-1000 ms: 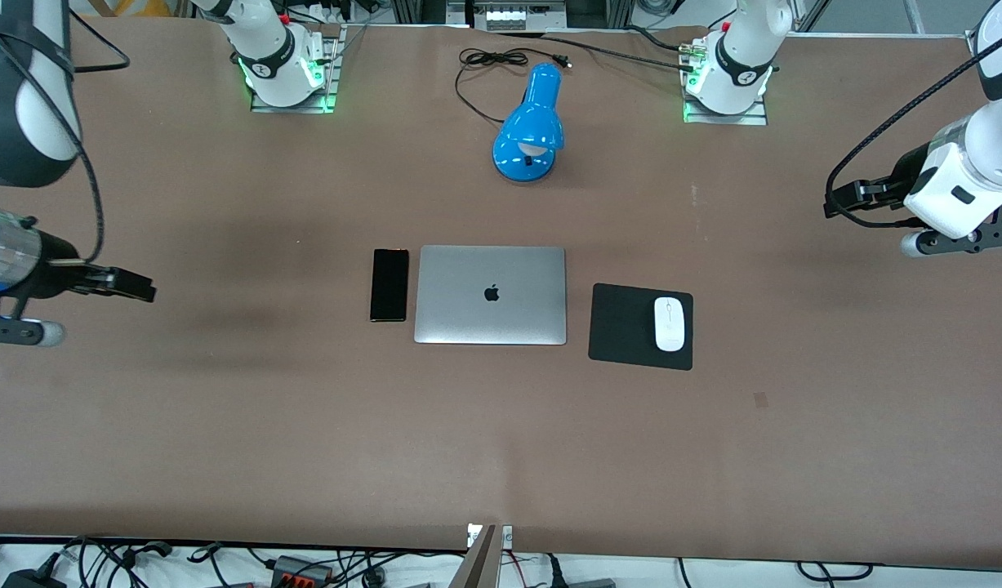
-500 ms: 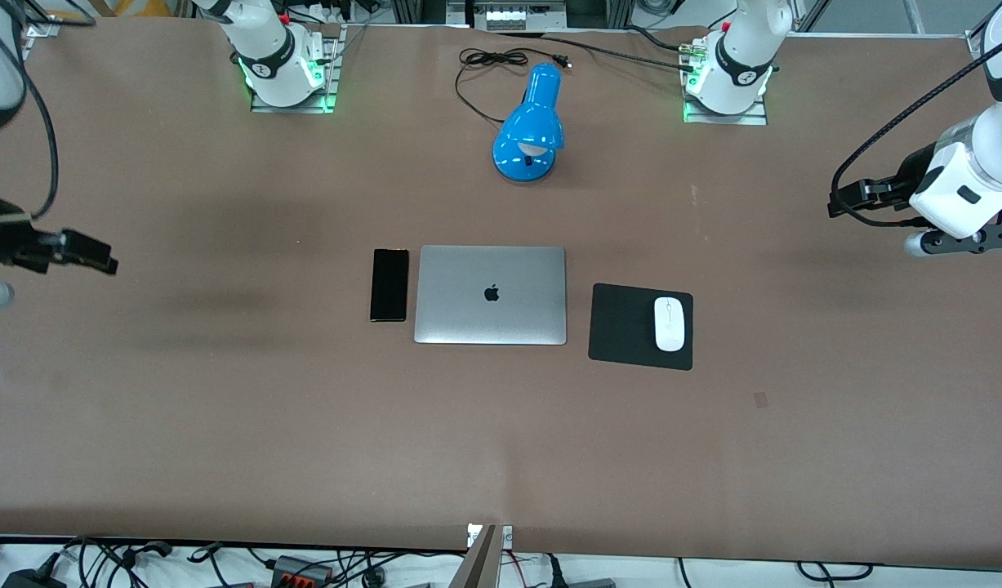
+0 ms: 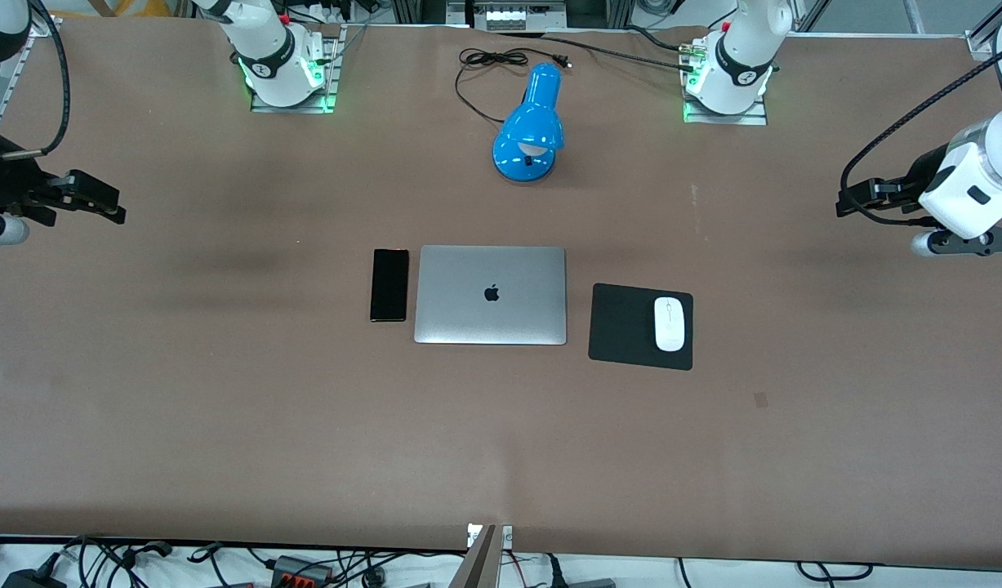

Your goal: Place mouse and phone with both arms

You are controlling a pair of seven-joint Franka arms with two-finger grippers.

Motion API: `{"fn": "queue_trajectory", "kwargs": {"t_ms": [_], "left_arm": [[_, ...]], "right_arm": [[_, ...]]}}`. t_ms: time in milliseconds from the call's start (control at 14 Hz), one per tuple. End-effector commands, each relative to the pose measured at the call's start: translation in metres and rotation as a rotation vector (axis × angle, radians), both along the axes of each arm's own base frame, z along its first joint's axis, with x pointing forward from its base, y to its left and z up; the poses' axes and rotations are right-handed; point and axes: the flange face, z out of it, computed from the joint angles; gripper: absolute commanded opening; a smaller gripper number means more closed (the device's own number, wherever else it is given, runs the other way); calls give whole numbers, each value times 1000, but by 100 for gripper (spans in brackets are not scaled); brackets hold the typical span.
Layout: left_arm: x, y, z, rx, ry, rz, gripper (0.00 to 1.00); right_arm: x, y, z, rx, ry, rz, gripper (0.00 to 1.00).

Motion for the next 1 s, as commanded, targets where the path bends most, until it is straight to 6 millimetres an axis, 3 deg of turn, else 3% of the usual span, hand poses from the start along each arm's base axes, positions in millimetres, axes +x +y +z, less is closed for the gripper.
{"fn": "queue_trajectory", "kwargs": {"t_ms": [0, 143, 357, 500, 643, 929], "left_arm": [[2, 18, -7, -62, 8, 26, 100], [3, 46, -21, -151, 47, 103, 100], [3, 104, -50, -313, 84, 160, 100], [18, 97, -32, -279, 43, 92, 100], [25, 64, -23, -178, 43, 5, 100], [24, 43, -16, -126, 72, 36, 100]], "right_arm": [[-18, -3, -7, -4, -39, 3, 100], [-27, -2, -9, -5, -41, 5, 100], [-38, -3, -2, 0, -35, -1, 100], [-39, -3, -3, 2, -21, -3, 100], [-38, 0, 1, -3, -25, 6, 100], [-34, -1, -1, -12, -28, 21, 100]]}}
